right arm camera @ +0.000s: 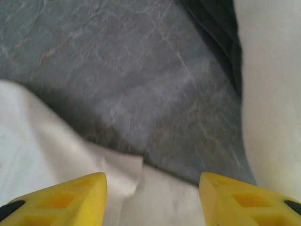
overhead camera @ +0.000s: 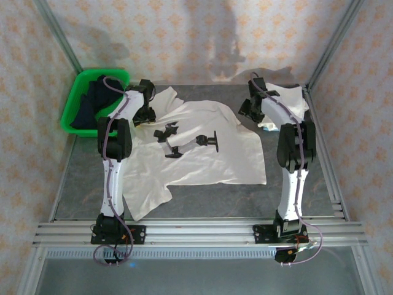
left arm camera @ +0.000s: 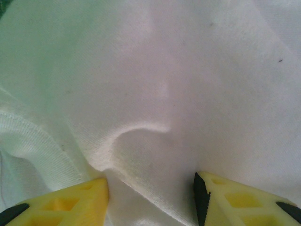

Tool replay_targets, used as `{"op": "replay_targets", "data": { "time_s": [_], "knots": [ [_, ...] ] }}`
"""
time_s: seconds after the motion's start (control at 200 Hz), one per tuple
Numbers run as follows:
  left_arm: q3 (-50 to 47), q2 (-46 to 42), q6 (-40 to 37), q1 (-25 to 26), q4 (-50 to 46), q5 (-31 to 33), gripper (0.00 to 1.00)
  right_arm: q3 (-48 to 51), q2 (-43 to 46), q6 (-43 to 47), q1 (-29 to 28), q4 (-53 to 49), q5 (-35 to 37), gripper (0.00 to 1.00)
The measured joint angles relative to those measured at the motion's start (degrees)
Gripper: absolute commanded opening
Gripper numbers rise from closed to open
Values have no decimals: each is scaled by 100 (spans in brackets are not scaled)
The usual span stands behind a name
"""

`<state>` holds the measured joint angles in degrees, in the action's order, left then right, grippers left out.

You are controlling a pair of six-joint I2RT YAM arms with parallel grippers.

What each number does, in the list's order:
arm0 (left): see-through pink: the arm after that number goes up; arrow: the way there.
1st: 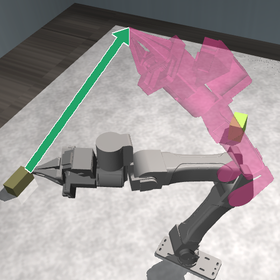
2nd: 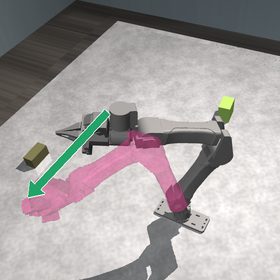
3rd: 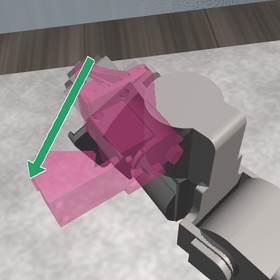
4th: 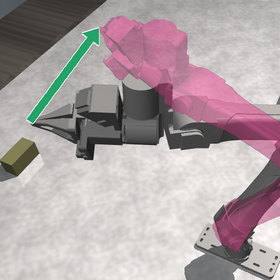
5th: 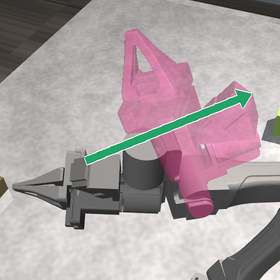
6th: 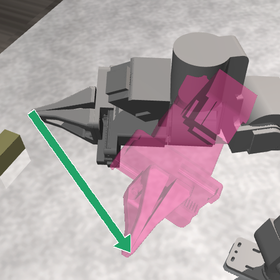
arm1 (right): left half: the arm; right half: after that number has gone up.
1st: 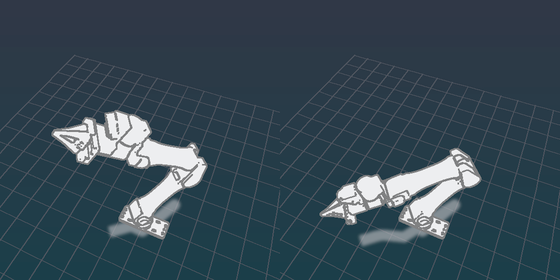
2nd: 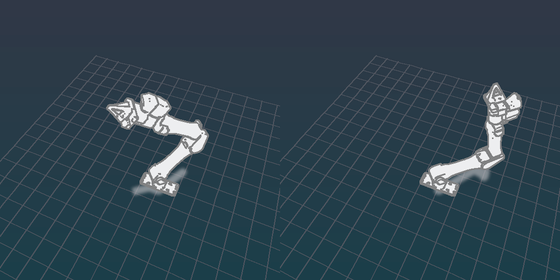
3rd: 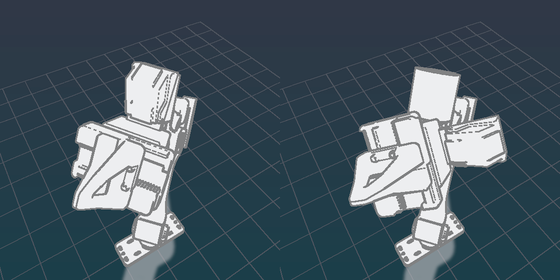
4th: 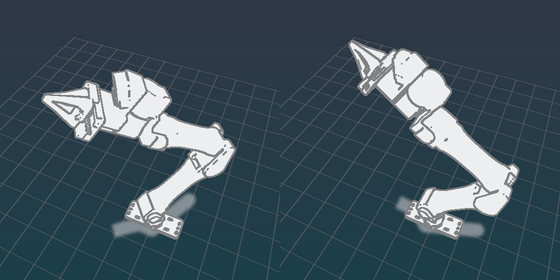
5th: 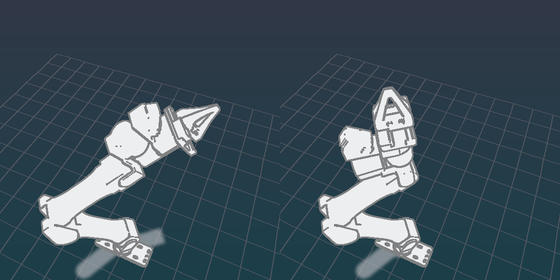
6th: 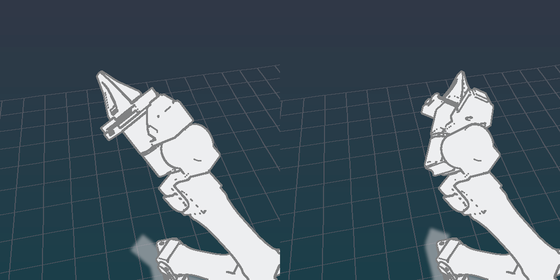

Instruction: Fold and stack the t-shirts

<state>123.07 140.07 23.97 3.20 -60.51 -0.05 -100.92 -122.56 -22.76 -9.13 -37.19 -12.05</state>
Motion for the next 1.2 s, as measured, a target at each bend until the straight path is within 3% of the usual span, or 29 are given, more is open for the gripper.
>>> {"op": "replay_targets", "data": {
  "time_s": [0.295,0.515,0.626,0.741,0.941,1.026,1.151,1.201],
  "knots": [
    [0,0,-4,0,-9,0,51,-136,-723,-782,-11,627,-850,45],
    [0,0,-4,0,-15,0,51,-76,-739,-1029,-151,728,-905,10],
    [0,0,-4,0,-17,0,51,-160,-737,-1019,-184,568,-667,0],
    [0,0,-7,0,-17,0,51,-662,-737,-841,-170,31,-146,0],
    [24,0,-31,0,-37,0,50,-2448,-866,-122,-164,-638,789,0],
    [55,0,-46,0,-63,-2,50,-3084,-1126,197,-140,-778,1032,24],
    [66,0,-48,-9,-83,-24,51,-4155,-1864,501,-50,-1207,1239,43],
    [66,0,-46,-22,-83,-61,52,-4446,-2107,621,-13,-1414,1274,46]
  ]
}}
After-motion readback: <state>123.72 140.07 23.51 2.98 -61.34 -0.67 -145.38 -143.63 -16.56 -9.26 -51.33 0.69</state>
